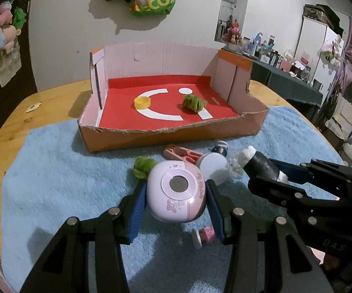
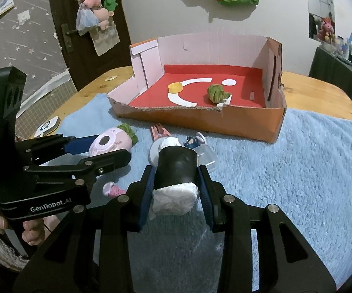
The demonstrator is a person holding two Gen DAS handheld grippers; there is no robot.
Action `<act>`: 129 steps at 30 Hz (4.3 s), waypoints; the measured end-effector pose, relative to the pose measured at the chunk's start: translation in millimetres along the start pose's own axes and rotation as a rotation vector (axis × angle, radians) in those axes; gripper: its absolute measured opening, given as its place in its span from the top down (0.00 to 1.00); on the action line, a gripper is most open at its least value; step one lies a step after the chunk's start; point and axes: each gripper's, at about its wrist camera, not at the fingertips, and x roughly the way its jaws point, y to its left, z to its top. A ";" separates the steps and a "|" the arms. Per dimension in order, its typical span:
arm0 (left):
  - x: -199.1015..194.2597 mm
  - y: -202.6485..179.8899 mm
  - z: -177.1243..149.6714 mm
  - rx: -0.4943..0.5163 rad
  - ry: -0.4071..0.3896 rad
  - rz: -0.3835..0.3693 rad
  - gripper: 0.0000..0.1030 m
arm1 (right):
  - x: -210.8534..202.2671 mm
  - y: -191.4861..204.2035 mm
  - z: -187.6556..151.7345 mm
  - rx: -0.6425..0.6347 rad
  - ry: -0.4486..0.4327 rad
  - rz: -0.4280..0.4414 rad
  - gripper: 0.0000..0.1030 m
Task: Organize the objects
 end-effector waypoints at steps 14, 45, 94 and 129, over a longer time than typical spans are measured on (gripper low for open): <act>-3.7 4.6 17.1 -0.001 -0.036 0.000 0.52 | -0.4 -0.4 12.0 -0.003 -0.021 0.007 0.67; 3.6 12.3 52.8 0.008 -0.078 0.008 0.52 | 10.5 -6.2 37.2 0.006 -0.030 0.026 0.67; 33.2 22.5 84.5 0.020 -0.060 0.031 0.52 | 35.7 -16.7 78.3 -0.012 -0.027 0.030 0.67; 79.9 40.3 94.1 -0.003 0.082 0.001 0.52 | 83.9 -31.1 90.9 -0.027 0.124 0.023 0.71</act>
